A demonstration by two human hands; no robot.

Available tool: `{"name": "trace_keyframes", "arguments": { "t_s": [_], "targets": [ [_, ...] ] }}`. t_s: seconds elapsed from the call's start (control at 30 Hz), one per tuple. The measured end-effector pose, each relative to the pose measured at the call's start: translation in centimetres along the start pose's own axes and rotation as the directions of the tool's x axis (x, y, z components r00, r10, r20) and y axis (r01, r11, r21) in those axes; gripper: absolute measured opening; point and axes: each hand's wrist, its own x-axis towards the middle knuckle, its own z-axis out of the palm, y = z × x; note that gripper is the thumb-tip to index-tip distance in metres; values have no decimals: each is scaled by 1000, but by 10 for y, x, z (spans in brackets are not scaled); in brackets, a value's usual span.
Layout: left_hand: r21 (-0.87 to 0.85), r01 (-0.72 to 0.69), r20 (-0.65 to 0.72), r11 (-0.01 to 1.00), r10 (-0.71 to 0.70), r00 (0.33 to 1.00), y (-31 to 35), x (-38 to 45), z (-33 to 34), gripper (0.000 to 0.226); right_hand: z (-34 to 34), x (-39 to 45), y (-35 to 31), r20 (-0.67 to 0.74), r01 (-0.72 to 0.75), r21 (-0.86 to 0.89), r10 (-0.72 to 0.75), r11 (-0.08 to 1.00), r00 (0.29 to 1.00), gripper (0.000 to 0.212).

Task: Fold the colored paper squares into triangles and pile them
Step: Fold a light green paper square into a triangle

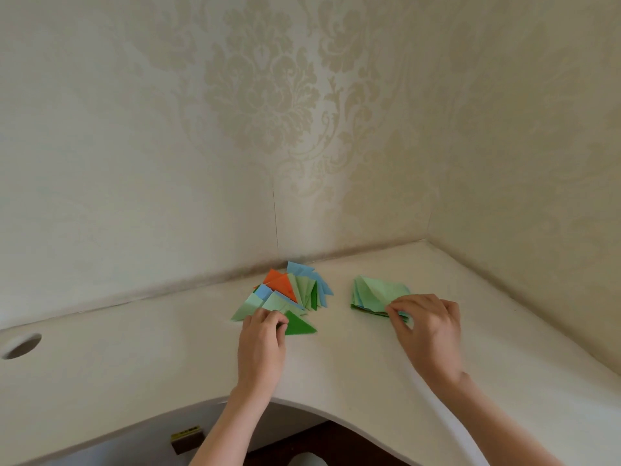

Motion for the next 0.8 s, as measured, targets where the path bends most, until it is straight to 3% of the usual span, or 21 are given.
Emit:
{"name": "trace_keyframes", "arguments": {
  "t_s": [0.1, 0.23, 0.37, 0.47, 0.63, 0.8],
  "targets": [
    [20, -14, 2, 1000, 14, 1000, 1, 1, 1, 5, -20, -8, -11, 9, 200, 61, -201, 978, 980, 9],
    [39, -42, 11, 998, 42, 999, 2, 1, -1, 5, -21, -33, -19, 214, 311, 119, -330, 943, 919, 8],
    [29, -76, -37, 997, 77, 996, 11, 0, -6, 10, -15, -45, -16, 340, 237, 122, -265, 964, 902, 7],
    [-97, -172, -28, 980, 170, 985, 28, -3, -9, 7, -15, -45, -16, 390, 163, 160, -215, 973, 895, 9],
    [-390, -260, 226, 883, 365, 903, 64, -13, -4, 9, -20, -45, -18, 433, 81, 211, -167, 974, 886, 6],
    [-432, -169, 386, 886, 352, 853, 68, -20, 10, 20, -17, -46, -16, 462, -45, 272, -89, 961, 883, 10]
  ]
}}
